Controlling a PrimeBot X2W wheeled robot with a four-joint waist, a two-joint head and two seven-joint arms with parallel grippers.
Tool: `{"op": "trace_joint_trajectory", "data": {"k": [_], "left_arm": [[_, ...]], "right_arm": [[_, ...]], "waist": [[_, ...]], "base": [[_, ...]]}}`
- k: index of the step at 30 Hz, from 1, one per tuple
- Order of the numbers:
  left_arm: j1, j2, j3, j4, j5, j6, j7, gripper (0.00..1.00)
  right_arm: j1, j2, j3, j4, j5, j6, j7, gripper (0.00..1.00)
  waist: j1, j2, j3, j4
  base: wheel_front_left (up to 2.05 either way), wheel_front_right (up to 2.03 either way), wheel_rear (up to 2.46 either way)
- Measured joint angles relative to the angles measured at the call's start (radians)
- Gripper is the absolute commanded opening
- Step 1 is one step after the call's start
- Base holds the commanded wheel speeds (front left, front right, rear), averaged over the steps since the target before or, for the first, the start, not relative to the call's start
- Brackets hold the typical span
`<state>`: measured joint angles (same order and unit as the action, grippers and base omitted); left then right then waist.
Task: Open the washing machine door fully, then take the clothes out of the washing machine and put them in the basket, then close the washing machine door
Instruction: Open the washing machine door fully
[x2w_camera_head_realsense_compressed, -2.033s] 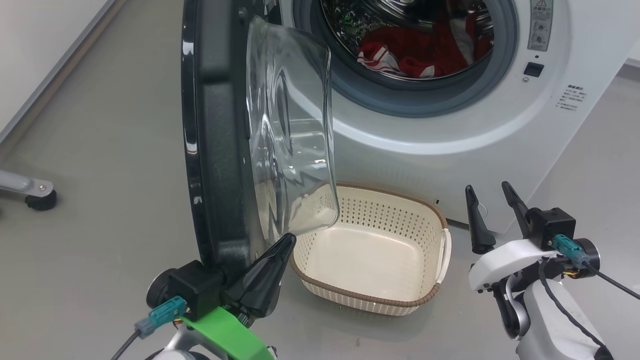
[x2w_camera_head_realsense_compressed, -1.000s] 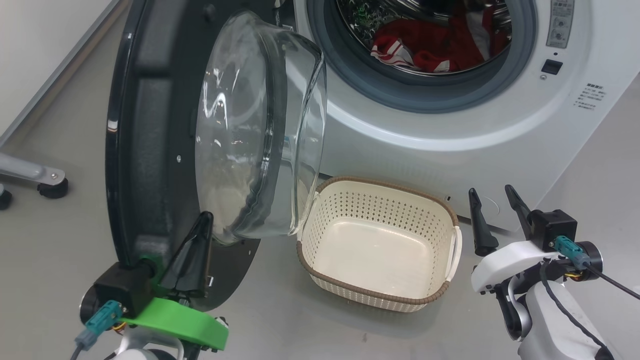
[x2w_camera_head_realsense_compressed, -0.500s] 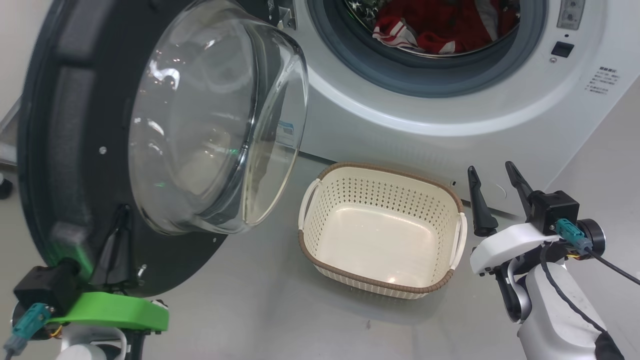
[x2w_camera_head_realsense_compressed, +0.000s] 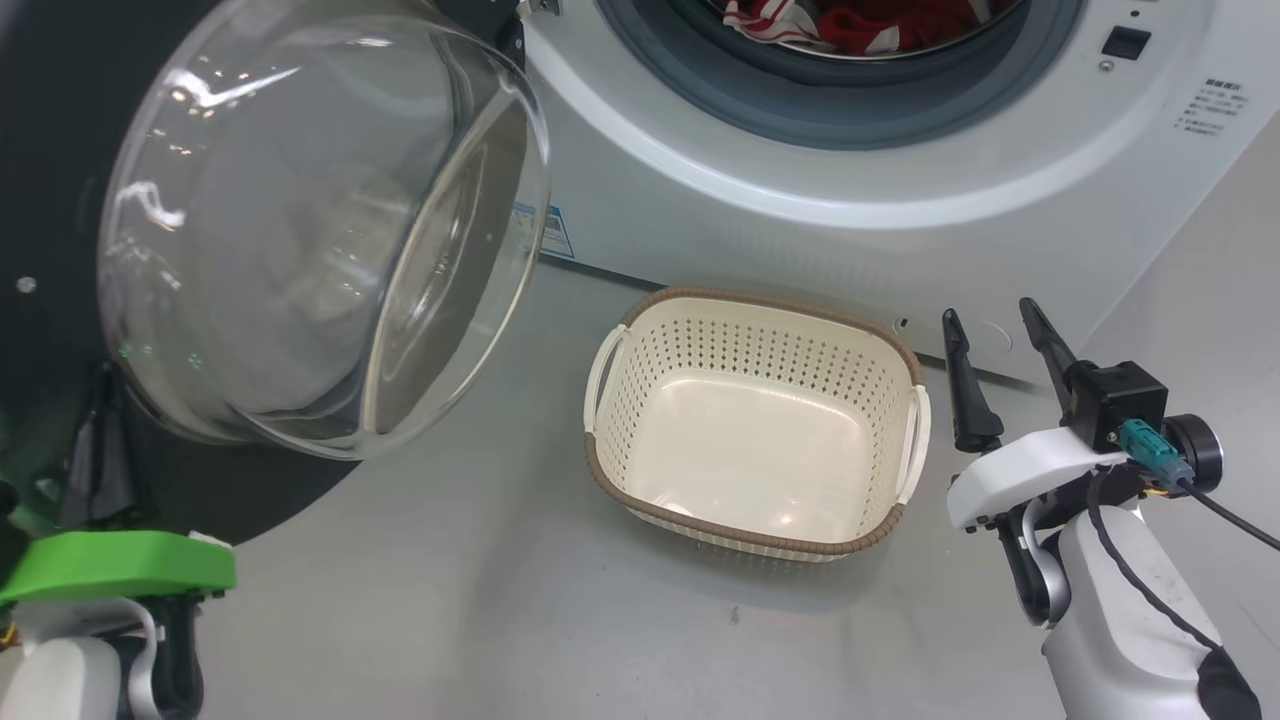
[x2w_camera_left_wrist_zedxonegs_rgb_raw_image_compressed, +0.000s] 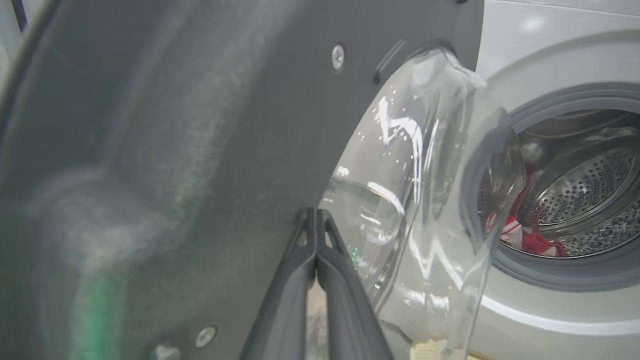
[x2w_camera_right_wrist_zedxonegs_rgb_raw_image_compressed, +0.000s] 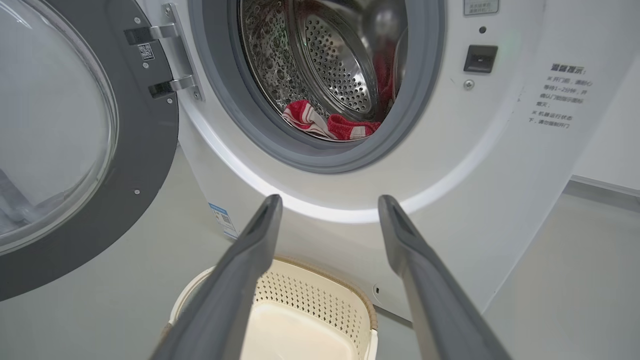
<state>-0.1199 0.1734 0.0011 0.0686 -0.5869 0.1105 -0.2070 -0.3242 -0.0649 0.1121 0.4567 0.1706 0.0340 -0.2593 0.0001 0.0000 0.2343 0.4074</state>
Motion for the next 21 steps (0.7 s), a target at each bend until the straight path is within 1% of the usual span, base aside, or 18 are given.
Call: {"op": "trace_joint_trajectory", "data": {"k": [11, 21], "left_arm": [[-0.088, 0.006, 0.097, 0.113, -0.026, 0.000, -0.025, 0.00], [-0.151, 0.035, 0.161, 0.205, -0.039, 0.003, -0.042, 0.00]], "right_arm": [[-0.016, -0.015, -0.014, -0.011, -0.008, -0.001, 0.000, 1.00], [-0.021, -0.015, -0.016, -0.015, -0.015, -0.001, 0.000, 1.00]], "waist": [[-0.0001, 0.0000, 0.049, -0.008], [-0.0001, 0.0000, 0.072, -0.011]], "base": [[0.00, 0.00, 0.00], [0.00, 0.00, 0.00]]}}
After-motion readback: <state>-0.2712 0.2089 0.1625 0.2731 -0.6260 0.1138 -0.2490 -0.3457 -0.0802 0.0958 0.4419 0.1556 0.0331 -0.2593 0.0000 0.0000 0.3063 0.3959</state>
